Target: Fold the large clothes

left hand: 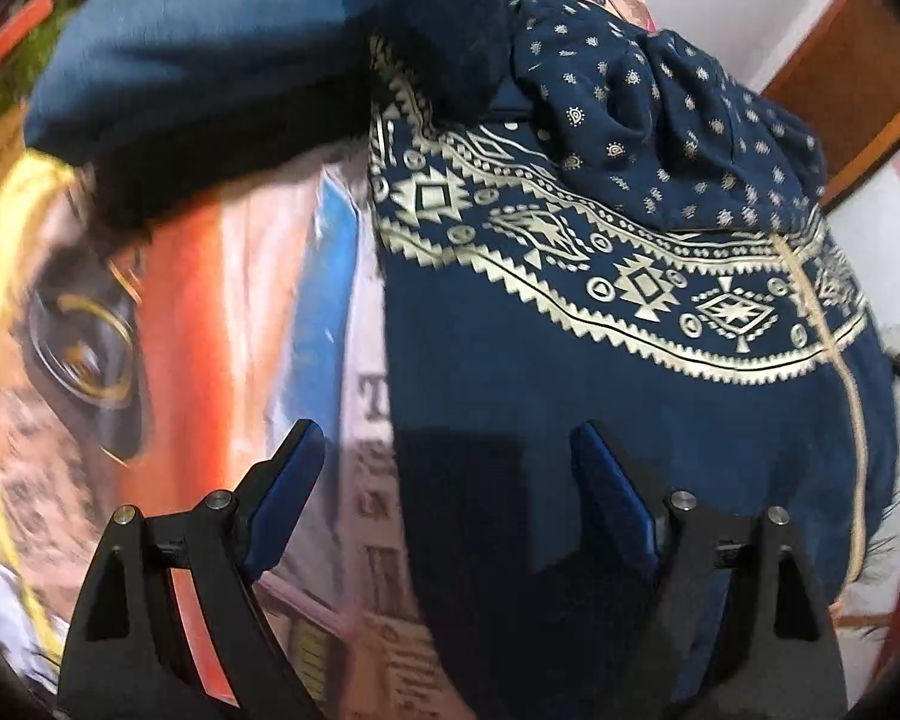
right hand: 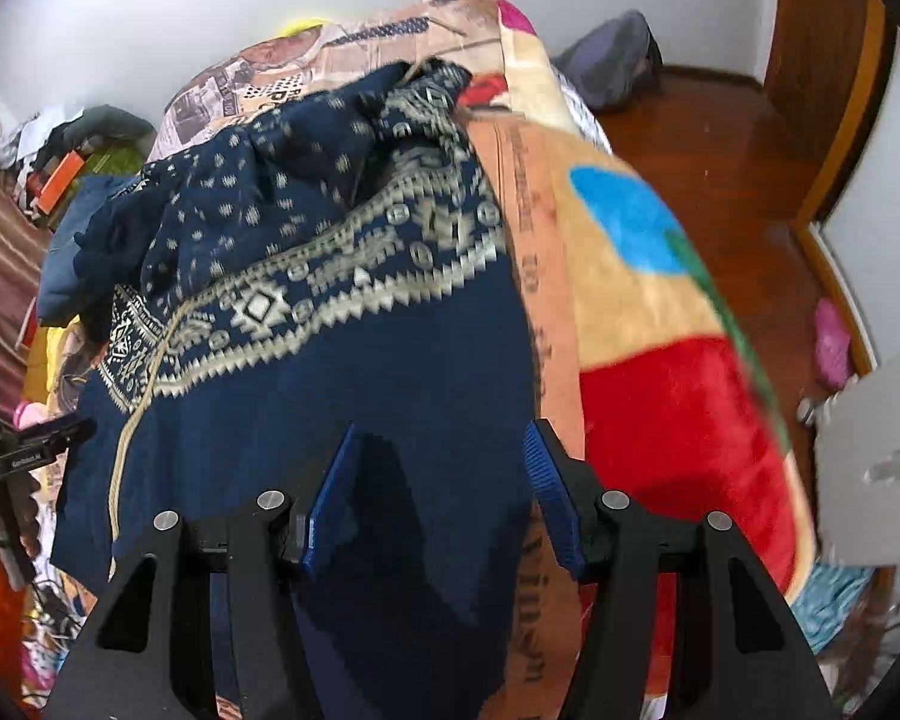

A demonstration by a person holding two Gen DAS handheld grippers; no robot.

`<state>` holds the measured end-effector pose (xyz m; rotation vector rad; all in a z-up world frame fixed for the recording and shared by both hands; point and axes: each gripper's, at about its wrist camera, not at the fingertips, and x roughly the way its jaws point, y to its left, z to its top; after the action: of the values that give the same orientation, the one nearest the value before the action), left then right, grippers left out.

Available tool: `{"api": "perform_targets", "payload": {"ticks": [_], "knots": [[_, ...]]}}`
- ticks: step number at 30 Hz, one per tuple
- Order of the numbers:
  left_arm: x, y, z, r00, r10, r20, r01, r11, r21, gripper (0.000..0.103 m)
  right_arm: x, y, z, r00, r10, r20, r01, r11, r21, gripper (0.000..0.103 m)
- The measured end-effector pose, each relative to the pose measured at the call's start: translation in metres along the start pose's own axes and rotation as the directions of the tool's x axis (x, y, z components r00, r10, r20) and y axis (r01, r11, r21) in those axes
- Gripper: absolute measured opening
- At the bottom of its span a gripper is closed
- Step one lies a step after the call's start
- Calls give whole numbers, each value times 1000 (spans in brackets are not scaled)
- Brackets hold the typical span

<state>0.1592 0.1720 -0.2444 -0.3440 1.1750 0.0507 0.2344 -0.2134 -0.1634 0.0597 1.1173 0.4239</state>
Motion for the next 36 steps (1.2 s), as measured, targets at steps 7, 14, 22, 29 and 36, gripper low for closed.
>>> {"api": "perform_targets", "payload": {"ticks": [7,14,22,29,36], "knots": [[6,-10,-12,993,-109,-38,108,994,-29,86,4,-5,-13,999,22,25,-23,999,35,53],[-12,-44,-15,997,-78,15,76,992,104,39,2,4,-11,994,95,52,-97,995,38,24],[-53,-29,35,971,-199,133,193,980,56,13,-23,34,21,979,147,143,-140,989,-56,7],[-77,-24,79,950,-140,280,130,990,56,13,-48,46,65,946,131,295,-105,989,-101,7],[-19,-19,92,980,17,200,-22,1000,19,25,7,28,84,972,21,235,-12,999,-41,7]]}}
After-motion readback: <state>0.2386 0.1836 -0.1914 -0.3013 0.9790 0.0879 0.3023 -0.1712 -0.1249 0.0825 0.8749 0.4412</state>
